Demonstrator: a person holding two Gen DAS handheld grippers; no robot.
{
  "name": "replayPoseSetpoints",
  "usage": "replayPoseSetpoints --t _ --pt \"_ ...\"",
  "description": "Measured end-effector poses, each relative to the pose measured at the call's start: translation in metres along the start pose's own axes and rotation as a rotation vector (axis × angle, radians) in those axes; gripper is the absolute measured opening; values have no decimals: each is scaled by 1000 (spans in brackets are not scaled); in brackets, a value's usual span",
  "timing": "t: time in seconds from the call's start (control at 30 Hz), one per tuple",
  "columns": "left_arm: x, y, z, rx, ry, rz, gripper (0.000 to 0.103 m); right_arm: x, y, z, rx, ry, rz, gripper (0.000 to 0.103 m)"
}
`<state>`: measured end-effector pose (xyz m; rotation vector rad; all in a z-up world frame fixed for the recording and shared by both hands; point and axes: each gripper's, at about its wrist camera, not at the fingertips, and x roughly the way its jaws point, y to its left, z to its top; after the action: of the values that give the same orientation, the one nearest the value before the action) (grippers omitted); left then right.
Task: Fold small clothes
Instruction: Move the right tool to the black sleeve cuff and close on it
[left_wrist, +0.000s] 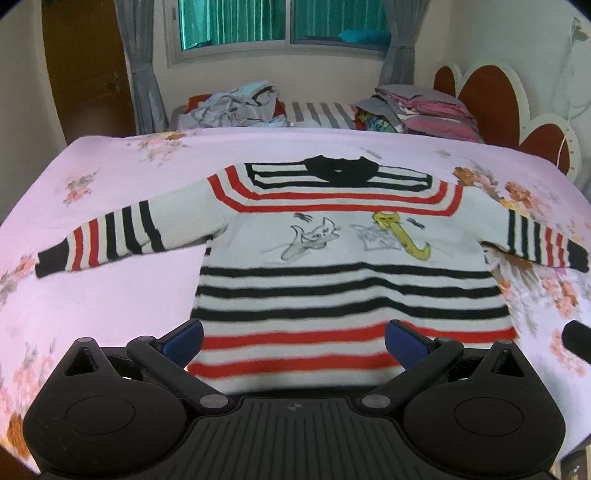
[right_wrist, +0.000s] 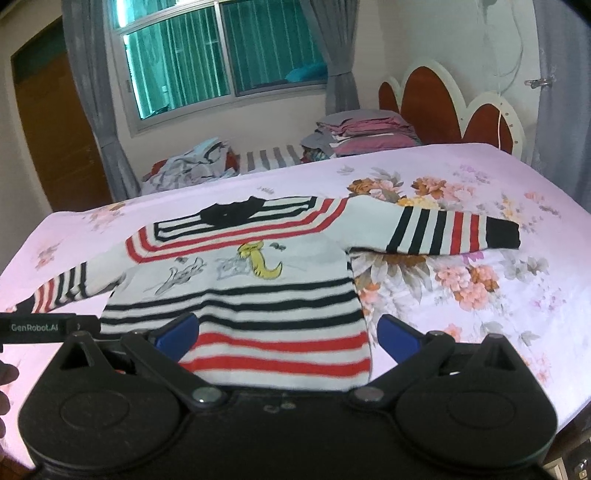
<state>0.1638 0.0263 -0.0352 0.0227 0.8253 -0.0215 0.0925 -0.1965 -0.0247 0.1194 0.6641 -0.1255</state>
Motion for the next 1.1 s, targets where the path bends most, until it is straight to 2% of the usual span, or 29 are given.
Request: replayPoseSetpoints --t 0.27,0.6,0.8,0.97,1.1 --pt "41 21 32 18 27 -50 103 31 15 21 27 -18 -56 103" --pt "88 34 54 46 50 -39 103 61 15 39 74 -14 -119 103" --pt "108 23 61 56 80 -55 103 74 -2 45 98 -2 -131 102" --pt "119 2 66 73 75 -63 103 91 -28 55 107 -10 -126 101" --pt "125 -15 73 30 59 -51 103 111 -57 66 108 -4 -121 98"
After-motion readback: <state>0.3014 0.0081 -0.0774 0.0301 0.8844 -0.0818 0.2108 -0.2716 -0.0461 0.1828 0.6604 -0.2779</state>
